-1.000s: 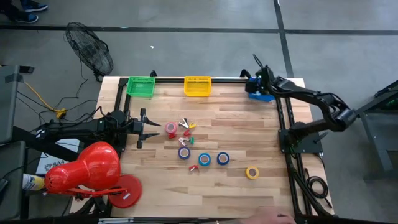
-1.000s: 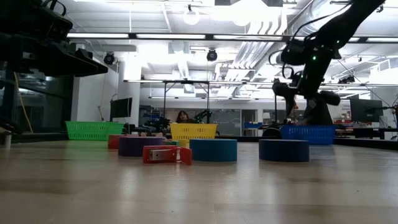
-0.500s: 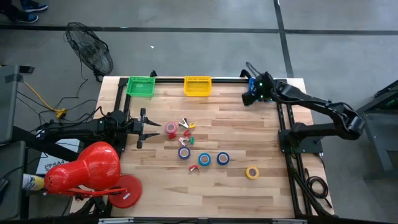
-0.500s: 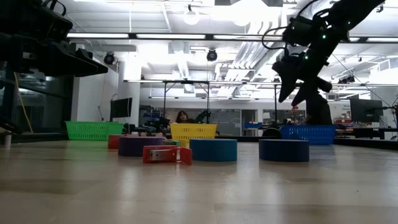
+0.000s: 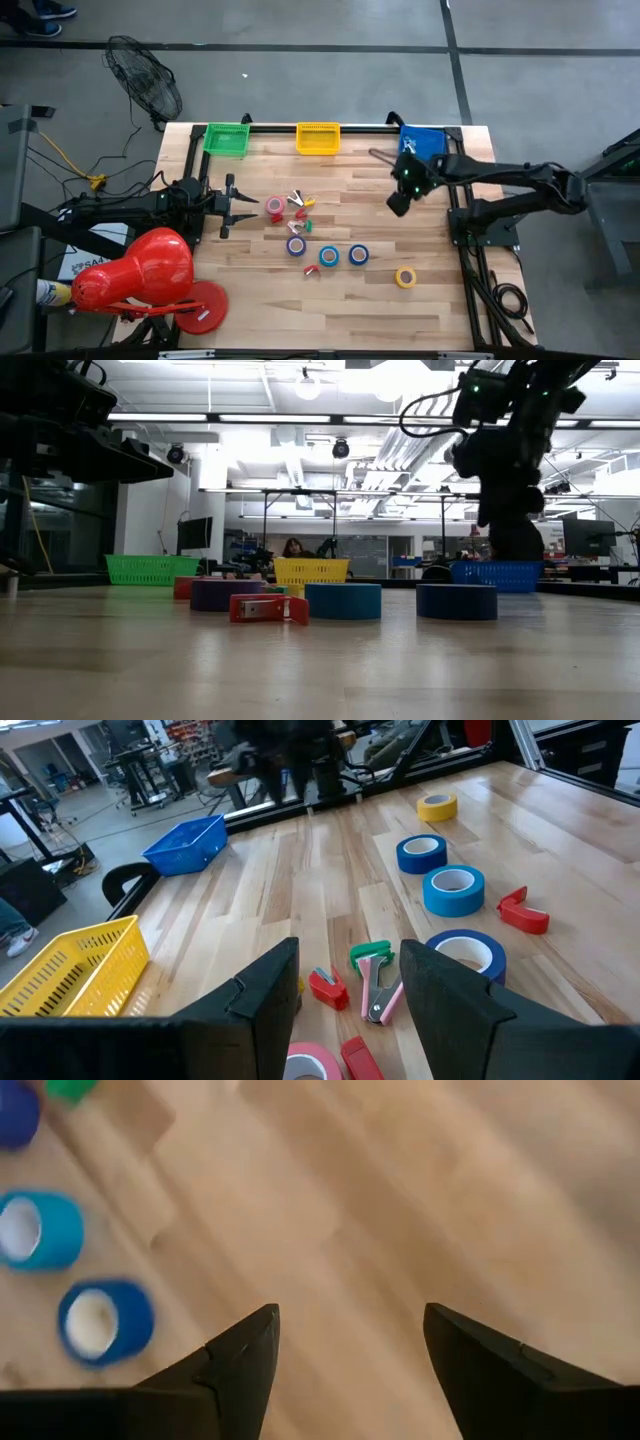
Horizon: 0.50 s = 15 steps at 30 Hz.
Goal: Pick and place Stapler, Stapler remover, tape
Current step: Put the yellow tape into the yellow bin
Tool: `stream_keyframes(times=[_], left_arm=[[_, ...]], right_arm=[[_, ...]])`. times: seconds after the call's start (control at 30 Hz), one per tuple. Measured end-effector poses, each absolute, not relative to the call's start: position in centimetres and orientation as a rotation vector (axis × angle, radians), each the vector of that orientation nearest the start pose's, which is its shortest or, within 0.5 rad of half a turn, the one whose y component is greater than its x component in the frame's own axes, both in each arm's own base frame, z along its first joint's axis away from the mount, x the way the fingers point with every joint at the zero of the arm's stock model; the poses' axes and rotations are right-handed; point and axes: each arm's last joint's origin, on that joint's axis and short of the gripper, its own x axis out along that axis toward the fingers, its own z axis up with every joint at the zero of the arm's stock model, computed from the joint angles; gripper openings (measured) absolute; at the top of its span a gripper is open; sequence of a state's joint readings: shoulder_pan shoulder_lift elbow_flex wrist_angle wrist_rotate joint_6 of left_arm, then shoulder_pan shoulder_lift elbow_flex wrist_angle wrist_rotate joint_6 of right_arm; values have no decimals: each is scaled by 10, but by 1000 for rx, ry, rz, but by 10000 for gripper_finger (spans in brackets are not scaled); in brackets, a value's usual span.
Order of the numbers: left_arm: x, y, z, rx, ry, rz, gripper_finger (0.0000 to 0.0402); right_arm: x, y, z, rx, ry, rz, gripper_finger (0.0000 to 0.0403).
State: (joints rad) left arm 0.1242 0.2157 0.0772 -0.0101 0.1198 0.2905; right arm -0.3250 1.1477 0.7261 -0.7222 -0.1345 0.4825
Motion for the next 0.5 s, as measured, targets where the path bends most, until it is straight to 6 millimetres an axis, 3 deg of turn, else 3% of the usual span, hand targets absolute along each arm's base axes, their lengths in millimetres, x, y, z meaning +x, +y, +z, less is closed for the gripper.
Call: stream_keyframes(times=[0.13, 0.27, 0.5], left_arm=[[108, 10, 171, 272, 147, -17, 172], [108, 10, 171, 272, 147, -17, 172], [108, 10, 171, 272, 147, -17, 172]], right_arm=[[192, -36, 209, 738, 1131, -423, 240], [194, -11, 209, 891, 1176, -419, 240], [189, 27, 206, 1075, 1256, -527, 240]])
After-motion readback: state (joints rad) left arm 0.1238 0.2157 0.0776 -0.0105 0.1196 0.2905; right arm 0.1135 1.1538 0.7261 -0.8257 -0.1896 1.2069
